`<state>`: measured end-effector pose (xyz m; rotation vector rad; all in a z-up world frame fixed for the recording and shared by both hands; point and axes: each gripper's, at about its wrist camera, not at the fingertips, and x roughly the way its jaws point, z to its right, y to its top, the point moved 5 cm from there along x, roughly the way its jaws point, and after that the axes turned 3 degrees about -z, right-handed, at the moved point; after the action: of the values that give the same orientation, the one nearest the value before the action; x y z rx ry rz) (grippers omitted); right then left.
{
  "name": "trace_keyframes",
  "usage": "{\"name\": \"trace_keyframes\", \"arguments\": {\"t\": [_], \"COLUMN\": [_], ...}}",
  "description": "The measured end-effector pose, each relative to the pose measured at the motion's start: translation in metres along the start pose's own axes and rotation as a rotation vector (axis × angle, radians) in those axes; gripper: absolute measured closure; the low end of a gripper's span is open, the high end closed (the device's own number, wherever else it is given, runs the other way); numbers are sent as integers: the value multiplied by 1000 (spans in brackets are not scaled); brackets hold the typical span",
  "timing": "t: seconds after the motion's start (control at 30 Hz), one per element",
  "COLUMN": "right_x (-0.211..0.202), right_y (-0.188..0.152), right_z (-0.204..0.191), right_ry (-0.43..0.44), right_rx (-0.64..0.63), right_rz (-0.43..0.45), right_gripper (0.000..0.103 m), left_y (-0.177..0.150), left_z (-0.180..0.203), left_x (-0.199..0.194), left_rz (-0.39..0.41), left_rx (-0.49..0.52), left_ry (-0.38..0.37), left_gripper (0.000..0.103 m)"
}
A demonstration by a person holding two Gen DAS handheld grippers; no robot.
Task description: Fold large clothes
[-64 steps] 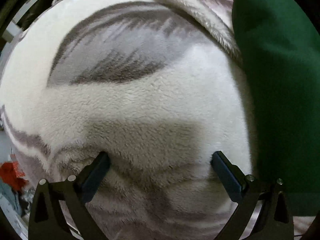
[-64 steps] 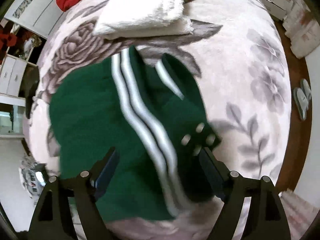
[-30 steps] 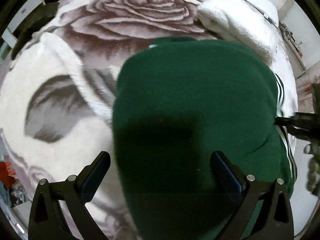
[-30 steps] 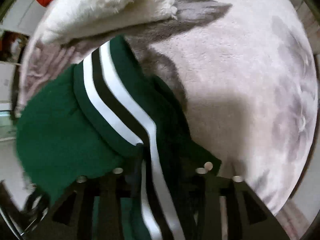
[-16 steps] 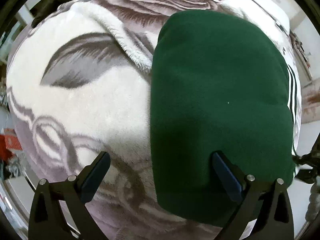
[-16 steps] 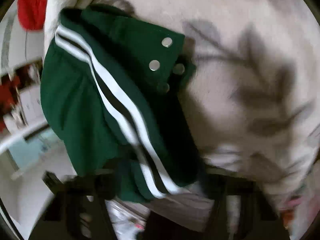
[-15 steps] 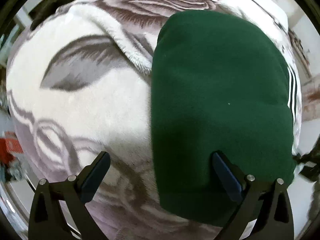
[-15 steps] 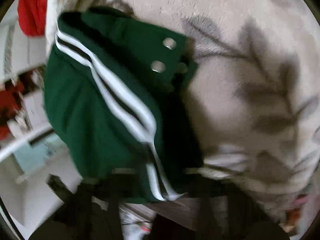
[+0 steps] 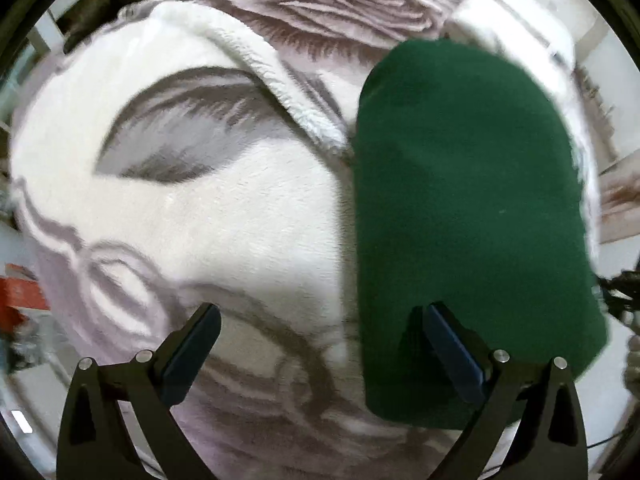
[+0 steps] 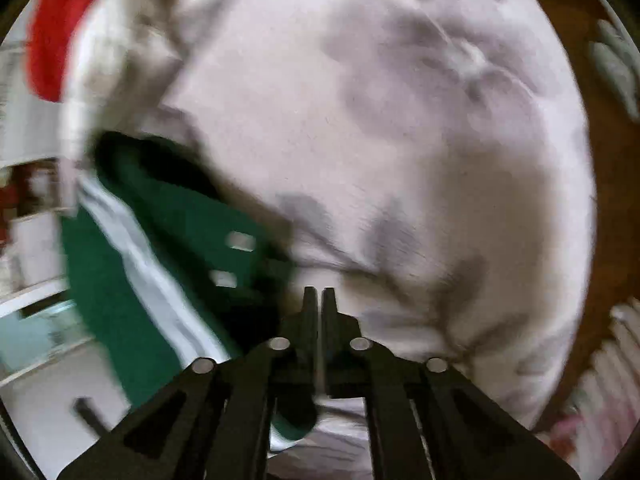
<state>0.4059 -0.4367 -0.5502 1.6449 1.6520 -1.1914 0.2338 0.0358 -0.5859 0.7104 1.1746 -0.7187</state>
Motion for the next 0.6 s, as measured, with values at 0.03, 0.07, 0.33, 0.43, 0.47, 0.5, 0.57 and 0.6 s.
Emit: {"name": "trace_keyframes", "arguments": {"t": [0.03,0.07,0.33,0.43,0.47,0.5,0.57,0.6], "right_x": [-6,-7,104,120,125,128,131,129], "right_y": [1,2,4,-8,-16,-24,-50,-68], "right_z": [-6,-12,-29,-51,-59,-62,-75,-86], "right_ry": [54,139,433,471,518,539,572,612], "right_rx": [-33,-60,-84,-140,-128,-94,-74,-74], "right_rz": [22,26,-327,-331,-346,-357,-374,-383], "right_gripper": [37,10,8,9,20,25,27,28], "left_y": [-2,-4,13,21,25,32,52,63], "left_z": [0,2,15,12,9,4,-10,-16], "left_x": [3,12,56,48,43,33,11,1], "left_rz": [-9,-41,-22,13,17,27,70,91], "left_rx": [-12,-42,-240,-255,-256,-263,-271,-262], "left_ry": [-51,-164,-652,-657,-660,-665,-674,-677], "left_gripper": [0,0,0,13,16,17,20,20]}}
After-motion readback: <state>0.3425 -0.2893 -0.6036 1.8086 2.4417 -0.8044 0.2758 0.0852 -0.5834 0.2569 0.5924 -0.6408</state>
